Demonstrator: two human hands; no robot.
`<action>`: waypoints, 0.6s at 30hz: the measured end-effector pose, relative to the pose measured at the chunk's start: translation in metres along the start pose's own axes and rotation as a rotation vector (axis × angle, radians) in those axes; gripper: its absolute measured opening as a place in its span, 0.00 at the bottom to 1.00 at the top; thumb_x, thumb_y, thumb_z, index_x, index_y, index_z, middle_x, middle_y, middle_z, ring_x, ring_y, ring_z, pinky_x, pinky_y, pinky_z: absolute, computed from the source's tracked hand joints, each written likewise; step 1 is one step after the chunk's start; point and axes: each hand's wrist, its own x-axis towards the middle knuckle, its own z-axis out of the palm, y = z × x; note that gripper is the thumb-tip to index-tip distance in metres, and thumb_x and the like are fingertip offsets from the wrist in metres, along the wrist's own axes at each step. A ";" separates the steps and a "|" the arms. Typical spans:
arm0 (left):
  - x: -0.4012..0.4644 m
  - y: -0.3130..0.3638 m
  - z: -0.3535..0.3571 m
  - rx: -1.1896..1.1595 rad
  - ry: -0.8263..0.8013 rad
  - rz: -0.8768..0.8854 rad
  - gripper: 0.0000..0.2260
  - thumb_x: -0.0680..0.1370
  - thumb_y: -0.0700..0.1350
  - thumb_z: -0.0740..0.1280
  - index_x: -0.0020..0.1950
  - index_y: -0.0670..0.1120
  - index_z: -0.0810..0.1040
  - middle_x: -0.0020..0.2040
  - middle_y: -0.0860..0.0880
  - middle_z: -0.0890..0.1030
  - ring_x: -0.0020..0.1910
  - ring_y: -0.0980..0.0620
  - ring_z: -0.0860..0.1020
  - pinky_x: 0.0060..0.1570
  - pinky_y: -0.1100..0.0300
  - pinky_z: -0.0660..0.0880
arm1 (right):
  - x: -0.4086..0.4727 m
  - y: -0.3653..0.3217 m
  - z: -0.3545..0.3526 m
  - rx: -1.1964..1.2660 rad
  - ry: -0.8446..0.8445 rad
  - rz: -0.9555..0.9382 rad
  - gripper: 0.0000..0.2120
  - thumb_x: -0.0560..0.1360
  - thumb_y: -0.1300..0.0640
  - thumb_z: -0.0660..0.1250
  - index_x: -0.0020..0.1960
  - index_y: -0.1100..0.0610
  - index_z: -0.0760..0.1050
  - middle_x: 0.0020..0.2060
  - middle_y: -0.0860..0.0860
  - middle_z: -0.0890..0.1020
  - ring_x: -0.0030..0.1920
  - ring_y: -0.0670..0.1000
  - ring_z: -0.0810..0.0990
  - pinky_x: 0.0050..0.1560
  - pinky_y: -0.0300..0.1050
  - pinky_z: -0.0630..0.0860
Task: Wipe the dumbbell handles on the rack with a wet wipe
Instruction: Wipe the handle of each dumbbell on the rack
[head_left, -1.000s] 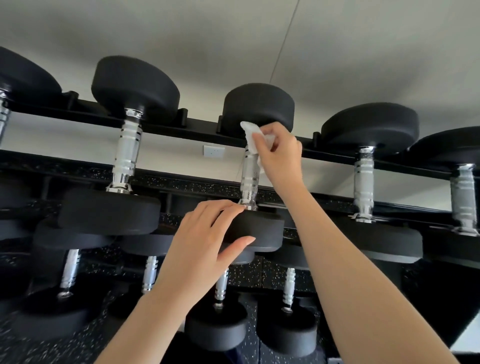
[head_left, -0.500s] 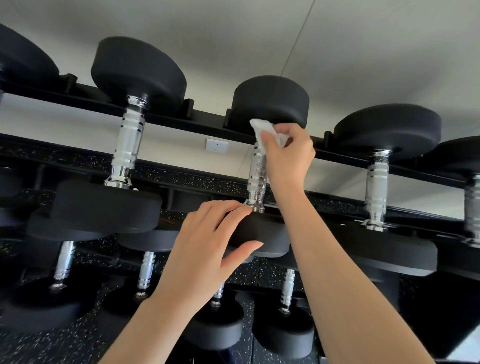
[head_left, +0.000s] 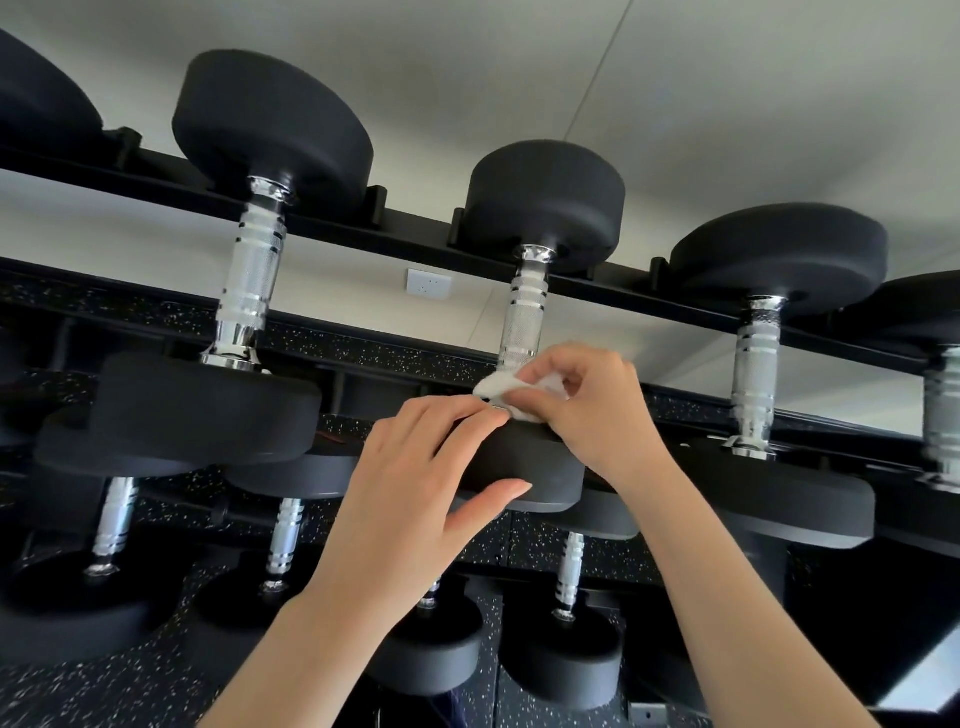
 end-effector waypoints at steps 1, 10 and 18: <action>0.000 0.000 0.000 -0.002 0.004 0.000 0.21 0.77 0.59 0.61 0.62 0.48 0.75 0.60 0.53 0.75 0.59 0.51 0.73 0.52 0.52 0.71 | 0.000 0.001 -0.003 -0.009 -0.033 0.000 0.05 0.66 0.54 0.76 0.39 0.53 0.80 0.36 0.45 0.79 0.31 0.41 0.67 0.33 0.28 0.65; -0.001 0.000 0.001 -0.010 0.010 0.001 0.20 0.77 0.59 0.61 0.63 0.48 0.75 0.59 0.54 0.75 0.59 0.52 0.73 0.54 0.53 0.70 | -0.002 0.016 -0.007 -0.026 -0.025 0.097 0.07 0.71 0.57 0.72 0.38 0.59 0.76 0.41 0.48 0.82 0.45 0.47 0.79 0.44 0.32 0.72; -0.002 0.001 0.002 -0.023 0.024 -0.004 0.20 0.77 0.59 0.61 0.63 0.48 0.75 0.59 0.55 0.75 0.59 0.53 0.73 0.54 0.53 0.70 | 0.011 0.012 0.006 0.215 0.263 0.104 0.03 0.71 0.55 0.71 0.41 0.51 0.77 0.38 0.58 0.81 0.36 0.55 0.74 0.39 0.47 0.73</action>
